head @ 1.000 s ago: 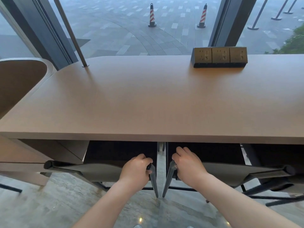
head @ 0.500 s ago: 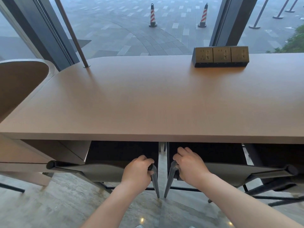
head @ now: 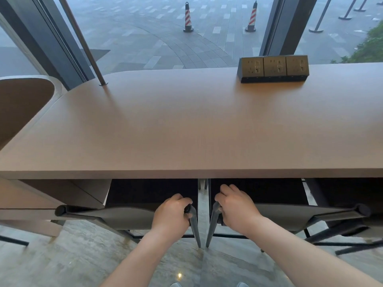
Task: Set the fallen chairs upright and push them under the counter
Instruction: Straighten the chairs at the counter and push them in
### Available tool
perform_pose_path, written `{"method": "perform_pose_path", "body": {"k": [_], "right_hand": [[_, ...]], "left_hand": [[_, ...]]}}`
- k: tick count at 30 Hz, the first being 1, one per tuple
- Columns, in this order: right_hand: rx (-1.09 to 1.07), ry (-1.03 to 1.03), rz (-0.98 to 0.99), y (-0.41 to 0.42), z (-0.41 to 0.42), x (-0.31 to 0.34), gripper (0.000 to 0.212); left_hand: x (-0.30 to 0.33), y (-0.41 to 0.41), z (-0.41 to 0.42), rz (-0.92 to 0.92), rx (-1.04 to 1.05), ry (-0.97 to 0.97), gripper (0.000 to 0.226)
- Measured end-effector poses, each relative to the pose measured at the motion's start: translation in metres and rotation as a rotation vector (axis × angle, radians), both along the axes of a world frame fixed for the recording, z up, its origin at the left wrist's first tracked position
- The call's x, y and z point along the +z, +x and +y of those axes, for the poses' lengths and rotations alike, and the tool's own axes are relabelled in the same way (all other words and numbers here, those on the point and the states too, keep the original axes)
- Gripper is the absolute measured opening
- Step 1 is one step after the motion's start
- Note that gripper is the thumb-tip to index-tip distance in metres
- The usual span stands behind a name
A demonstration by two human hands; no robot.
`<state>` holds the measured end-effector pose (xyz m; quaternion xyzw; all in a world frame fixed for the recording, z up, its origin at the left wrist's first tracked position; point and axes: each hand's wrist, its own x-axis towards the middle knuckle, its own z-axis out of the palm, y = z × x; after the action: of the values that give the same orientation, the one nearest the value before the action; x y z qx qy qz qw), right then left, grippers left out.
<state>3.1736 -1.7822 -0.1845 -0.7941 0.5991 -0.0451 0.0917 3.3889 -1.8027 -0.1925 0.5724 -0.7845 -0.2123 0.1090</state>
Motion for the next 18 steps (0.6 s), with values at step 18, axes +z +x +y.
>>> {"method": "perform_pose_path", "body": {"k": [18], "right_hand": [[0.023,-0.140,0.104,0.000,0.019,-0.005,0.051]], "left_hand": [[-0.010,-0.002,0.026,-0.099,-0.191,-0.350,0.055]]}}
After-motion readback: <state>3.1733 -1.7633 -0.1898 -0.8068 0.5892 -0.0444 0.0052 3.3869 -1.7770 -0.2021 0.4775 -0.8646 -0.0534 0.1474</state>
